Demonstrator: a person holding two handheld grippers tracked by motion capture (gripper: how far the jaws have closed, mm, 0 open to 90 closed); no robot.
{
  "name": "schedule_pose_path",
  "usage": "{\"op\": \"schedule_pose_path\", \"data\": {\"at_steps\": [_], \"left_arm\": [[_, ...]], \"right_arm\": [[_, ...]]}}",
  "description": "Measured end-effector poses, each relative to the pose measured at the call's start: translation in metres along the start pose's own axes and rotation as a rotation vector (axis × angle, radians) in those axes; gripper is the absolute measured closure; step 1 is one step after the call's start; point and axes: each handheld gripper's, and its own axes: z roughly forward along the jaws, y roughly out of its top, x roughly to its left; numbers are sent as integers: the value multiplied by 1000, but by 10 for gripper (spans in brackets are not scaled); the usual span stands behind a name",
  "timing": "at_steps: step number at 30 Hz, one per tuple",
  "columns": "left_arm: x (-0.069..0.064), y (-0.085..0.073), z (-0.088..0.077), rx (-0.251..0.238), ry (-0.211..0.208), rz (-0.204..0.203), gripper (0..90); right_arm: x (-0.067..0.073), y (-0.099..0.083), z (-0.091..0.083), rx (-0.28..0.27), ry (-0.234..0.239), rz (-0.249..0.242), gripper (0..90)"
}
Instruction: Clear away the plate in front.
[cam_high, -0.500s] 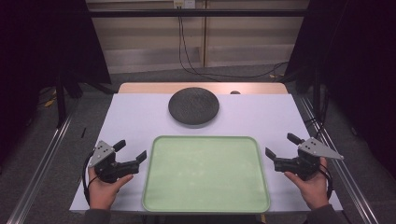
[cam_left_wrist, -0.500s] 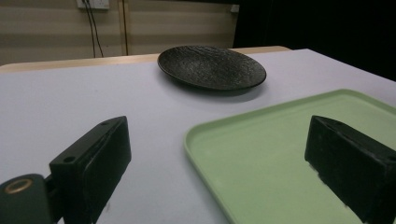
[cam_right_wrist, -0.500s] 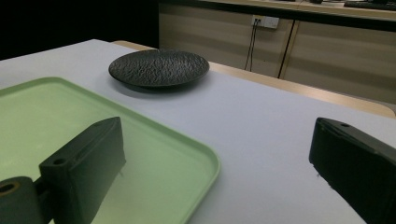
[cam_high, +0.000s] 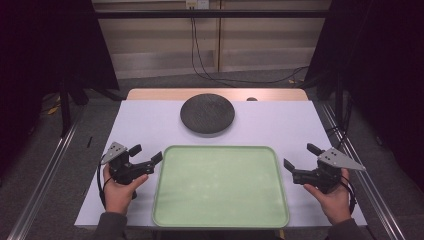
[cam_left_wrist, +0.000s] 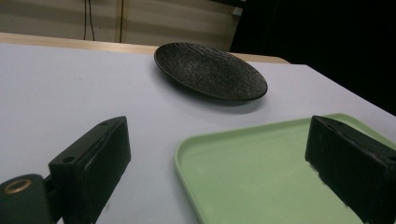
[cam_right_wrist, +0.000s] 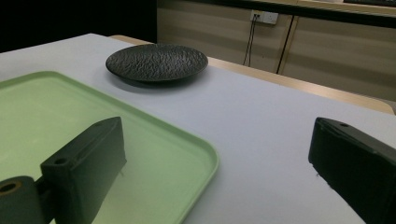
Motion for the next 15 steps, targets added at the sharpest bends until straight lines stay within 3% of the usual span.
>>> {"op": "schedule_pose_path", "data": {"at_steps": [7, 8, 10, 15], "left_arm": [[11, 11, 22, 20, 23, 0, 72], [15, 14, 30, 19, 35, -30, 72], [19, 17, 35, 16, 39, -49, 73], [22, 24, 46, 28, 50, -71, 75]], "right_arm": [[-1, 1, -3, -10, -6, -1, 36], [-1, 1, -4, -10, -4, 4, 36], [-2, 1, -3, -12, -8, 4, 36], [0, 1, -4, -15, -5, 10, 38]]}}
